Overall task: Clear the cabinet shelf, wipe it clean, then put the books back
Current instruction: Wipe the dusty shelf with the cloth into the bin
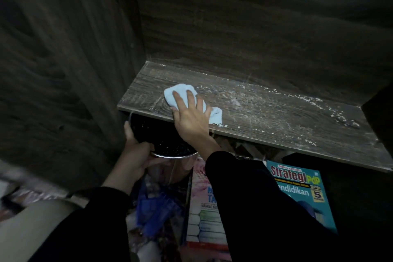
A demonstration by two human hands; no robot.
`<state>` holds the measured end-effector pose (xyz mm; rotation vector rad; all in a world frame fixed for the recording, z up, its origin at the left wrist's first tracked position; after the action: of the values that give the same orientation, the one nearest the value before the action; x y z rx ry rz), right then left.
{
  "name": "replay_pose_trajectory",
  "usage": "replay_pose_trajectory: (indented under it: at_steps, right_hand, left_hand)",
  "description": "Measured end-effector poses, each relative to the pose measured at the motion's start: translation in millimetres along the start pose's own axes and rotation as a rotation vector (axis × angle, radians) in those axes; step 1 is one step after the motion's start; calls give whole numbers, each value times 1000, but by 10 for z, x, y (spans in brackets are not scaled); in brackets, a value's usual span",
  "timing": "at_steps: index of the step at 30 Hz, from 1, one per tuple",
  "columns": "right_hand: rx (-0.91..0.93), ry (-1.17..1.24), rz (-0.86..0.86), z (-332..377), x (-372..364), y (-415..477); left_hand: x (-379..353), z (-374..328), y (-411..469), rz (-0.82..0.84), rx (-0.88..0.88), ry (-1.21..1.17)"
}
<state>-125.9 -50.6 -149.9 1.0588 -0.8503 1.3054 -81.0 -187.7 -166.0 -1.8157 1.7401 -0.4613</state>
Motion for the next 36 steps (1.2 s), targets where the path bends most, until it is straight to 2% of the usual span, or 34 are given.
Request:
replay_pose_trajectory:
  at_steps: [3, 5, 7, 12, 14, 21, 28, 31, 34, 36]
  right_hand:
    - [129, -68, 35, 104, -65, -70]
    - [219, -123, -20, 183, -84, -147]
    - [287, -114, -76, 256, -108, -235]
    - [518, -81, -21, 369, -51, -269]
    - [527, -37, 34, 394, 86, -186]
    - [454, 293, -45, 453, 338, -10]
    - [451, 207, -78, 443, 374, -31]
    - [280, 477, -161, 397, 469, -19]
    - [-70, 1086, -270, 273, 661, -4]
    - [-290, 1542, -275, 127, 824, 19]
  left_hand:
    - [18, -8, -10, -1, -9, 14]
    - [27, -10, -12, -1, -5, 19]
    - [32, -9, -13, 1, 2, 8]
    - [32, -8, -17, -14, -16, 4]
    - [16, -19, -37, -23, -33, 15]
    - [19, -16, -63, -1, -30, -1]
    - [9, -21, -58, 13, -26, -9]
    - [27, 3, -24, 12, -11, -19]
    - [56, 29, 44, 16, -3, -27]
    - [63, 39, 81, 26, -10, -30]
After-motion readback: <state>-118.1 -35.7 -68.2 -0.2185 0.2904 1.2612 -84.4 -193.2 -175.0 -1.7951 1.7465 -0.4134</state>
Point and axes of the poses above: each hand's wrist, its own y-axis towards the middle knuckle, its own x-axis out of the back of the hand, z = x × y, the point moved 3 cm from there along y, towards the middle knuckle, and after that the axes turned 8 degrees about x, right-handed, at the moved point
